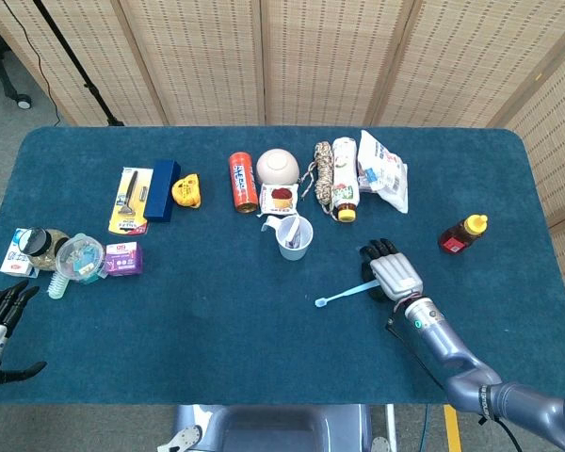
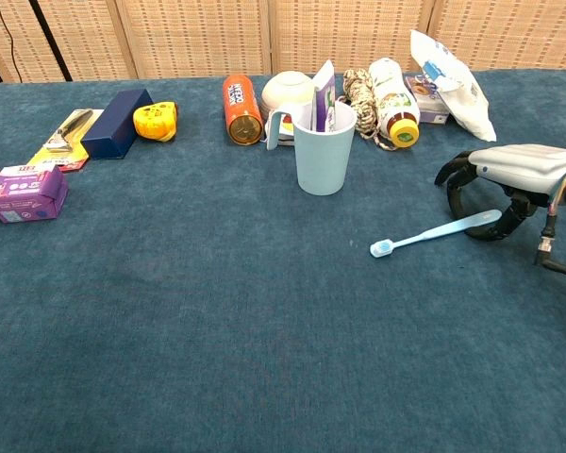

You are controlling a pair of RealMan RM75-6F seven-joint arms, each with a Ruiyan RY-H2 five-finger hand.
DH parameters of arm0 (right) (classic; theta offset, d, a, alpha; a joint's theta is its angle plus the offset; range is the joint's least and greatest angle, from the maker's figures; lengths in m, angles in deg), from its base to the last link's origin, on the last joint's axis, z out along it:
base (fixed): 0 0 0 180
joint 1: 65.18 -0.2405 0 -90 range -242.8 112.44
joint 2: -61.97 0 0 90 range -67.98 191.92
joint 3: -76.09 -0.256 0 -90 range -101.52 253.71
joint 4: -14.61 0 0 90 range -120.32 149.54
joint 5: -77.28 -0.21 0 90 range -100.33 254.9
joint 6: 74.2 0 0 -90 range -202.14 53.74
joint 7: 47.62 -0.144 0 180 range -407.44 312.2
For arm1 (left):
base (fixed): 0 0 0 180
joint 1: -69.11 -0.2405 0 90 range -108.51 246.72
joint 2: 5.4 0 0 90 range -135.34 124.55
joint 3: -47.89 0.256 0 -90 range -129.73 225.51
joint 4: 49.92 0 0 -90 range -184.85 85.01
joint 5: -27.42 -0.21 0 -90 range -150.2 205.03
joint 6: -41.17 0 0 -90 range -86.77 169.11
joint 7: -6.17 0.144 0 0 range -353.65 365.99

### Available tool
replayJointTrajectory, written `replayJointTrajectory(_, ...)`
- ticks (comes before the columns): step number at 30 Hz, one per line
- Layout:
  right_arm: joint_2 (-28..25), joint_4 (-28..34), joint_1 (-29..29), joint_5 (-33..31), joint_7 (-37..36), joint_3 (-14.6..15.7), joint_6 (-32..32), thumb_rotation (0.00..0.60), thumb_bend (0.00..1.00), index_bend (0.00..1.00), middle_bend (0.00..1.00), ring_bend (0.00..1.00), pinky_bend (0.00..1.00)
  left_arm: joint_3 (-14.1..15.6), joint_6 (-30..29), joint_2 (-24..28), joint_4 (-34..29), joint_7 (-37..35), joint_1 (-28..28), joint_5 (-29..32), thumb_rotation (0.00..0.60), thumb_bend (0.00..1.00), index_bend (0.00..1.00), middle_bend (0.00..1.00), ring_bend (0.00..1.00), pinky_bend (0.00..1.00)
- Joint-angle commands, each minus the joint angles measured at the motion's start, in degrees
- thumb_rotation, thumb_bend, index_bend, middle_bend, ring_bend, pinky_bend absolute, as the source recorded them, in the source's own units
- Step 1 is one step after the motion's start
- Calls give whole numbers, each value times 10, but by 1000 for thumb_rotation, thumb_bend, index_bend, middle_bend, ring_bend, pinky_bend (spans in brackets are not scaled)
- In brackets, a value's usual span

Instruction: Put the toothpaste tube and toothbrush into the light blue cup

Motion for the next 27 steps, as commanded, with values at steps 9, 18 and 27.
replayJointTrajectory(9,-23,13,16,24,-43,3,30,600,380,599,192,0,0,1,2,0,-1,2,1,0,600,0,0,0,0,0)
replayJointTrajectory(18,-79,53,39,46,-125,-4,72,600,381,608,194,0,0,2,1,0,-1,2,0,-4,600,0,0,0,0,0)
replayJointTrajectory(27,-133,99,57,65,-190,-19,113,600,381,614,204,0,0,4,2,1,-2,1,1,-5,600,0,0,0,0,0)
